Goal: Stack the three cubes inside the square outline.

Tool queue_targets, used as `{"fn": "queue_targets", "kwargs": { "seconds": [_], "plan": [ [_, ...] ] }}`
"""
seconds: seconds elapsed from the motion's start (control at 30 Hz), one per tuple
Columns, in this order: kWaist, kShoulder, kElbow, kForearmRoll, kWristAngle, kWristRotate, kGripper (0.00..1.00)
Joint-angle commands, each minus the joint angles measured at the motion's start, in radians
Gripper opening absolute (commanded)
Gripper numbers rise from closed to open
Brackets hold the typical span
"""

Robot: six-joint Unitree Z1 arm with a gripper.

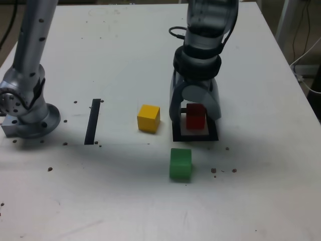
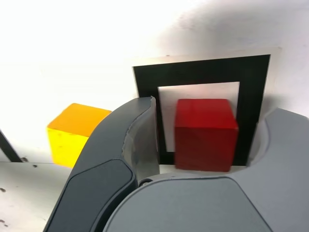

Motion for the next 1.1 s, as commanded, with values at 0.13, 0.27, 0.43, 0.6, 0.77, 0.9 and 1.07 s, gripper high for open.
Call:
{"fn": "queue_targets", "kwargs": {
  "seconds": [0.13, 0.27, 0.43, 0.6, 0.77, 0.9, 1.07],
  "plan": [
    [-0.001, -0.136, 0.012, 0.068, 0.020, 0.017, 0.99],
    [0.019, -0.207, 0.052, 0.112, 0.006, 0.063, 0.99],
    [0.041, -0.289, 0.152, 0.118, -0.015, 0.108, 0.99],
    [0.042, -0.326, 0.244, 0.112, -0.017, 0.118, 0.98],
    [0.042, -0.318, 0.352, 0.029, -0.019, 0.119, 0.93],
    [0.042, -0.297, 0.420, -0.071, -0.023, 0.119, 0.89],
    [0.040, -0.266, 0.449, -0.127, -0.021, 0.119, 0.85]
  ]
}}
